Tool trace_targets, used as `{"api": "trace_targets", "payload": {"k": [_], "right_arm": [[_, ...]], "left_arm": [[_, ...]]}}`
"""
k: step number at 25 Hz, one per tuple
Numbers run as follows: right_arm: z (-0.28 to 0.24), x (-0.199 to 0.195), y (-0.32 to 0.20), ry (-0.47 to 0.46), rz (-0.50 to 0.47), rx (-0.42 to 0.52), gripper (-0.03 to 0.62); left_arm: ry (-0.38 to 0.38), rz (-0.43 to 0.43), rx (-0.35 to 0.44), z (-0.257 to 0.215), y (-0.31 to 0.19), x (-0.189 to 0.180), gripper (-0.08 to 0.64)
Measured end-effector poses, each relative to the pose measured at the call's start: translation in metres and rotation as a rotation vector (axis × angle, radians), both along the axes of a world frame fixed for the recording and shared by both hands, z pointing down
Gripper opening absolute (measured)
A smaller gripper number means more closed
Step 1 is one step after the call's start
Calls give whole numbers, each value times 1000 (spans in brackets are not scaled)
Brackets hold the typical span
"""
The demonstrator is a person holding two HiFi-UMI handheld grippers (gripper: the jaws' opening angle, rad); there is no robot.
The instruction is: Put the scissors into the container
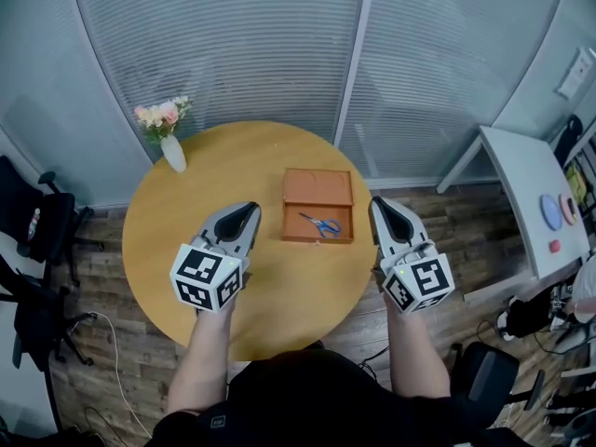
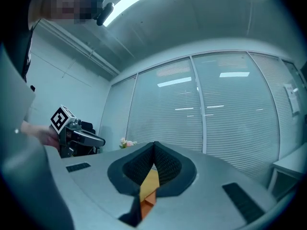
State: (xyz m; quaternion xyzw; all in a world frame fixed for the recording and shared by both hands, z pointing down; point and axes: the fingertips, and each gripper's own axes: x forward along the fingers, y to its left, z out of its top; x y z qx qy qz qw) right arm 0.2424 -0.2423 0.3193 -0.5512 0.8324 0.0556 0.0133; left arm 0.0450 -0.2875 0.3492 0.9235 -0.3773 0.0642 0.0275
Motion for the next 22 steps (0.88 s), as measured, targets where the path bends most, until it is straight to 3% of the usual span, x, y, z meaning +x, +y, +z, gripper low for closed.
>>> {"api": "trace_targets", "payload": {"k": [22], "right_arm": [[4, -11, -3, 26, -63, -21, 35]], "left_arm": [[16, -11, -18, 7, -2, -4, 26]]}}
